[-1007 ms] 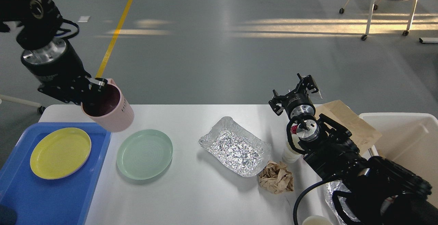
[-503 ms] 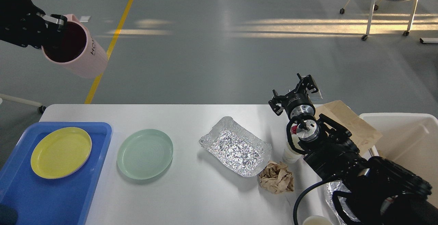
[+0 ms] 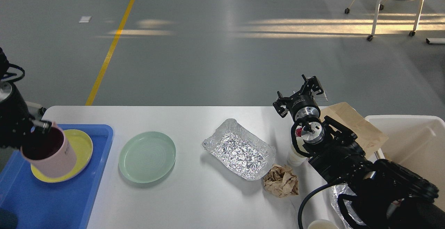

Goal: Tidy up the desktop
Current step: 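Lift the pink mug and set it on the blue tray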

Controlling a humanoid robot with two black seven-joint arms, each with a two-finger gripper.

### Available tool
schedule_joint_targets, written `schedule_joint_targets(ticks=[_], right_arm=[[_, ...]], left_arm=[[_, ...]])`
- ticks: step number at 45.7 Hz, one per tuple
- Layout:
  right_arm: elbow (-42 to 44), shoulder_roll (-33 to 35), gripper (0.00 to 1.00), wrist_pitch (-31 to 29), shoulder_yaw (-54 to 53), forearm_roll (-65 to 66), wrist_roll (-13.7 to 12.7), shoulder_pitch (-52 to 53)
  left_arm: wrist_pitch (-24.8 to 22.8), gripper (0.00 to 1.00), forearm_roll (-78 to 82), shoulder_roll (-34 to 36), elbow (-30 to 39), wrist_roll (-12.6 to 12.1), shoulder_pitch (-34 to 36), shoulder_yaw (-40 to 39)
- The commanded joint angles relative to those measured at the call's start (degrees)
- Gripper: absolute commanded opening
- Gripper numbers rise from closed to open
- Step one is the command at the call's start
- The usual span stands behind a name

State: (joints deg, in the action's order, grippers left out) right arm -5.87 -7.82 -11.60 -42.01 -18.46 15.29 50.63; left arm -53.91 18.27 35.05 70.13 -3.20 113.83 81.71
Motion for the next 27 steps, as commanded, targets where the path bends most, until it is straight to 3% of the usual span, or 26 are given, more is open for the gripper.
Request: schedule_joint_targets(ticks=[1, 18, 27], right_arm=[[-0.02, 0.0, 1.0, 0.0, 0.0, 0.0, 0.0, 0.0], [0.07, 0.0, 1.0, 0.0, 0.0, 0.0, 0.0, 0.0], [0.07, 0.0, 1.0, 0.0, 0.0, 0.0, 0.0, 0.0]], left_arm=[[6.44, 0.0, 1.33, 0.81, 0.01, 0.04, -8.26, 0.03], [24.54, 0.01, 1.33, 0.46, 0.01, 0.56, -21.36, -0.58], [27.28, 0.01, 1.33, 0.29, 0.01, 0.57, -24.62, -1.37]])
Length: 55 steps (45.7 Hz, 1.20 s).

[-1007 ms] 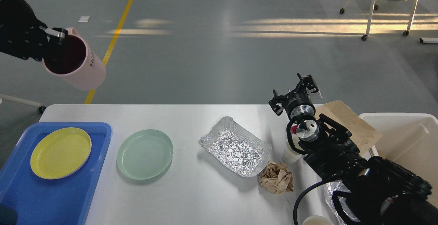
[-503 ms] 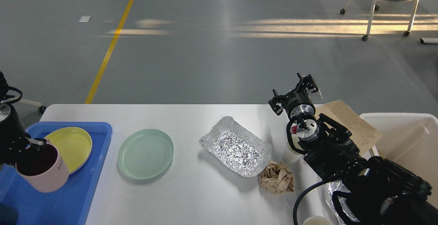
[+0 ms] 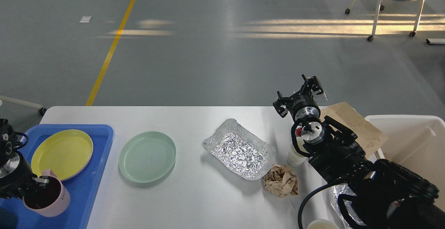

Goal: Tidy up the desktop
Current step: 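Lift the pink mug and set it on the blue tray, then release the mug and raise the left gripper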

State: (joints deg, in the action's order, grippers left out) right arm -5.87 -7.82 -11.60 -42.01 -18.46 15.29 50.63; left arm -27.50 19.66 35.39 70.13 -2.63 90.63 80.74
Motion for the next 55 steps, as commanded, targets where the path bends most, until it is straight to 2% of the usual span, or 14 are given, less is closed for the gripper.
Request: schedule_joint_targets(ticks=[1, 11, 17, 23, 37, 40, 41, 44, 46, 49, 55], right_arm=[[-0.01, 0.0, 1.0, 0.0, 0.0, 0.0, 0.0, 0.0], [-0.01, 0.0, 1.0, 0.0, 0.0, 0.0, 0.0, 0.0], [-0.01, 0.0, 1.0, 0.0, 0.0, 0.0, 0.0, 0.0], [0.07, 0.0, 1.0, 0.0, 0.0, 0.0, 0.0, 0.0], [-0.01, 0.0, 1.0, 0.0, 0.0, 0.0, 0.0, 0.0], [-0.01, 0.0, 1.0, 0.0, 0.0, 0.0, 0.0, 0.0], [-0.01, 0.0, 1.0, 0.0, 0.0, 0.0, 0.0, 0.0], [0.07, 0.0, 1.0, 0.0, 0.0, 0.0, 0.0, 0.0], [0.07, 0.0, 1.0, 0.0, 0.0, 0.0, 0.0, 0.0], [-0.01, 0.0, 1.0, 0.0, 0.0, 0.0, 0.0, 0.0], [-0.01, 0.0, 1.0, 0.0, 0.0, 0.0, 0.0, 0.0]], left_arm=[[0.87, 0.01, -0.06, -0.06, 0.0, 0.0, -1.51, -0.59], [0.34, 0.02, 0.2, -0.06, 0.27, -0.53, -3.62, -2.26], [-0.1, 0.07, 0.2, -0.15, 0.44, -0.62, -3.88, -2.35], [-0.1, 0.23, 0.2, -0.15, 0.44, -0.62, -3.88, -2.52], [-0.19, 0.51, 0.02, -0.06, 0.36, -0.44, -3.18, -2.61], [-0.19, 0.6, 0.02, 0.11, 0.36, 0.0, -2.92, -2.61], [-0.36, 0.67, 0.02, 0.29, 0.36, 0.0, -2.65, -2.61], [-1.59, 0.82, 0.02, 0.29, 0.36, 0.0, -1.6, -2.52], [-3.25, 0.86, -0.06, 0.38, 0.36, 0.0, -0.46, -2.43], [-8.0, 0.87, -0.06, 0.64, 0.36, 0.09, 2.18, -2.26], [-14.24, 0.87, -0.15, 2.4, 0.44, 0.09, 6.92, -1.73]])
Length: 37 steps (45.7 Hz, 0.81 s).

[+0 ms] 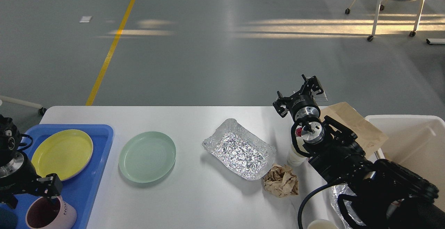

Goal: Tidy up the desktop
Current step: 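Release the mug and raise the left gripper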

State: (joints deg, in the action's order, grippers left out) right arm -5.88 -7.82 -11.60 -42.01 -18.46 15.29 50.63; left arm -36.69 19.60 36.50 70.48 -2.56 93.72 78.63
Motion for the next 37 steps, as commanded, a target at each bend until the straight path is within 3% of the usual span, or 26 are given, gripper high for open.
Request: schedule_joint_targets(ticks=[1, 13, 17, 37], right_arm=[[0.07, 0.0, 1.0, 0.0, 0.0, 0.0, 0.0, 0.0], [-0.01, 0.0, 1.0, 0.0, 0.0, 0.0, 0.0, 0.0], [-0.01, 0.0, 1.0, 0.0, 0.0, 0.0, 0.0, 0.0], [-0.01, 0.0, 1.0, 0.0, 0.0, 0.0, 0.0, 0.0]], left_arm=[[-5.92, 0.87, -0.17, 1.29, 0.09, 0.01, 4.62, 0.39], [-17.7, 0.87, -0.52, 2.78, 0.71, 0.1, 20.0, 3.55], [-18.31, 0.87, -0.79, 2.52, 0.8, 0.45, 25.89, 4.86], [-18.31, 0.87, -0.79, -3.72, 0.88, 10.56, 48.3, 6.01]])
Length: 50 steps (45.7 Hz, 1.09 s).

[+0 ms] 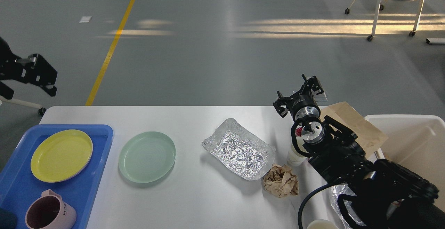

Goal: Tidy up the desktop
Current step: 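Release the mug and raise the left gripper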

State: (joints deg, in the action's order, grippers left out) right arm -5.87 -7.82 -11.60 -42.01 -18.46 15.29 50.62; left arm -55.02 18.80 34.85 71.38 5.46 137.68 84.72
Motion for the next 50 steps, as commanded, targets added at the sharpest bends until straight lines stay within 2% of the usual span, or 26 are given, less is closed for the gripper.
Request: schedule_joint_targets(ticks=[1, 10, 26, 33, 37, 50], right_arm=[[-0.02, 0.0, 1.0, 0.0, 0.0, 0.0, 0.0, 0.0], [-0.02, 0.0, 1.0, 0.0, 0.0, 0.0, 0.0, 0.0], [-0.02, 0.0, 1.0, 0.0, 0.0, 0.0, 0.0, 0.0], [0.07, 0.0, 1.0, 0.0, 0.0, 0.0, 0.0, 0.0], [-0.02, 0.0, 1.0, 0.0, 0.0, 0.0, 0.0, 0.0], [-0.01, 0.0, 1.0, 0.0, 0.0, 0.0, 0.0, 0.0]], left_arm=[[0.02, 0.87, -0.08, -2.5, -0.01, 2.89, 5.13, -0.08], [0.02, 0.87, -2.54, -6.46, -0.01, 5.62, 10.41, -0.16], [0.02, 0.87, -9.48, -13.05, -0.27, 5.7, 14.45, -0.16], [0.02, 0.87, -11.77, -15.86, -0.89, 5.7, 13.84, -0.16], [0.02, 0.87, -12.56, -17.62, -1.41, 5.7, 11.39, -0.08], [0.61, 0.84, -13.35, -20.09, -2.82, 5.35, -8.29, 1.24]])
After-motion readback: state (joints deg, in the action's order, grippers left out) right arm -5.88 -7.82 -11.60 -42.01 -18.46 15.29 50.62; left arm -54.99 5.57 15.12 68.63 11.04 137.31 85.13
